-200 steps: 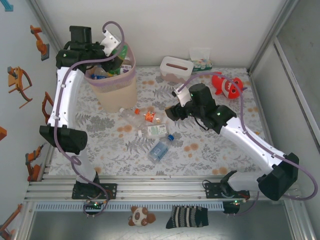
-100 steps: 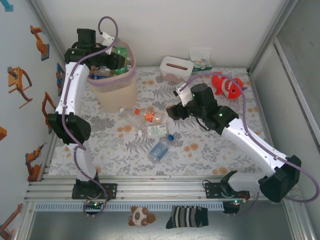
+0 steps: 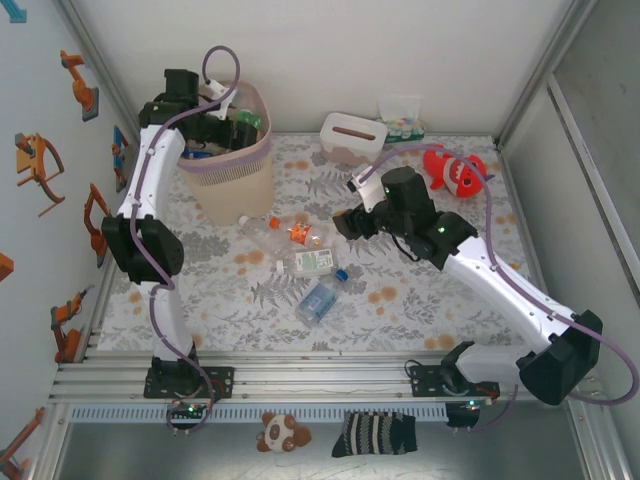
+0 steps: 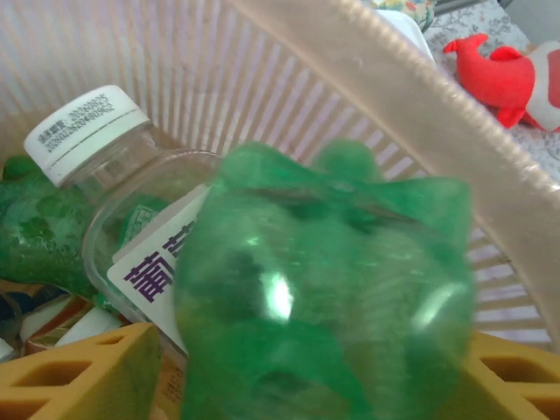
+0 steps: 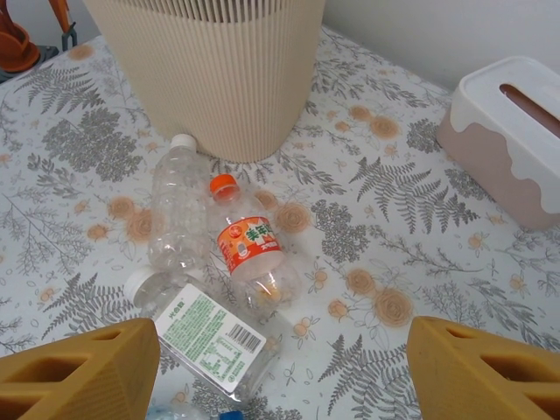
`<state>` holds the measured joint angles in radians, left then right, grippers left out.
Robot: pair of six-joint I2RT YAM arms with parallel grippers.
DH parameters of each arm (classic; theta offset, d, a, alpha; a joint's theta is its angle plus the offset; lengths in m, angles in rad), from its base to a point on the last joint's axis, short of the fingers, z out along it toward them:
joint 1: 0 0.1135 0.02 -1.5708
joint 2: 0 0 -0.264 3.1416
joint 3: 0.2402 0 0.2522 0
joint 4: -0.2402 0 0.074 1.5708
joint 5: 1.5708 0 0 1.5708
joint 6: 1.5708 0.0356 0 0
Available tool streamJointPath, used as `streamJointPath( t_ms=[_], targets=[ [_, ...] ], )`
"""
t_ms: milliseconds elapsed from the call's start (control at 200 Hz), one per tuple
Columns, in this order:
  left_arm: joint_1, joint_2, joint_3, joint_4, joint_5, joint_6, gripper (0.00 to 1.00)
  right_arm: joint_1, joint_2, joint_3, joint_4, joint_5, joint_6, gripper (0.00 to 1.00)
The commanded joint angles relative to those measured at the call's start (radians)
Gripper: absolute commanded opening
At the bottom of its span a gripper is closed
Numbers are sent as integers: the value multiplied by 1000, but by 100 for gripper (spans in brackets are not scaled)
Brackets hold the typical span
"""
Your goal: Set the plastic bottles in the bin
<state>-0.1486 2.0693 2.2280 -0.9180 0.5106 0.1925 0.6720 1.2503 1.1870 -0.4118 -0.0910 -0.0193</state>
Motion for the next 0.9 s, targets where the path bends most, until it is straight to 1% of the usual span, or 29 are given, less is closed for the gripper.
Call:
streamJointPath(
  t_ms=[0, 70, 185, 305, 401, 436, 511, 641, 696, 796, 851, 891],
  targets=[
    [9, -77, -28, 81, 33, -31, 80, 9, -35, -4, 16, 35, -8, 74],
    [13, -113, -54, 133, 39, -51, 85, 9, -43, -8, 21, 39, -9, 74],
    [14, -161, -92, 224, 66, -86, 89, 9, -43, -7, 22, 39, -10, 74],
    [14, -178, -118, 309, 93, -120, 89, 9, -40, -6, 24, 35, -8, 74],
    [12, -169, -123, 364, 105, -139, 86, 9, -41, -6, 27, 33, -7, 74],
    [12, -157, -120, 378, 112, -151, 83, 9, -41, -6, 27, 35, -8, 74],
    [12, -120, -95, 389, 139, -178, 72, 9, -42, -5, 27, 33, -8, 74],
    [8, -46, -45, 383, 189, -225, 46, 9, -43, -4, 22, 35, -7, 74],
    [2, -20, -38, 369, 199, -229, 37, 9, -45, -6, 21, 37, -5, 74],
    [-5, 13, -42, 324, 199, -216, 26, 9, -49, -10, 19, 42, -4, 74],
    [-5, 27, -49, 295, 172, -211, 21, 9, -49, -13, 18, 41, -4, 74],
    [-4, 34, -57, 272, 142, -206, 20, 8, -50, -13, 17, 42, -4, 74]
  ],
)
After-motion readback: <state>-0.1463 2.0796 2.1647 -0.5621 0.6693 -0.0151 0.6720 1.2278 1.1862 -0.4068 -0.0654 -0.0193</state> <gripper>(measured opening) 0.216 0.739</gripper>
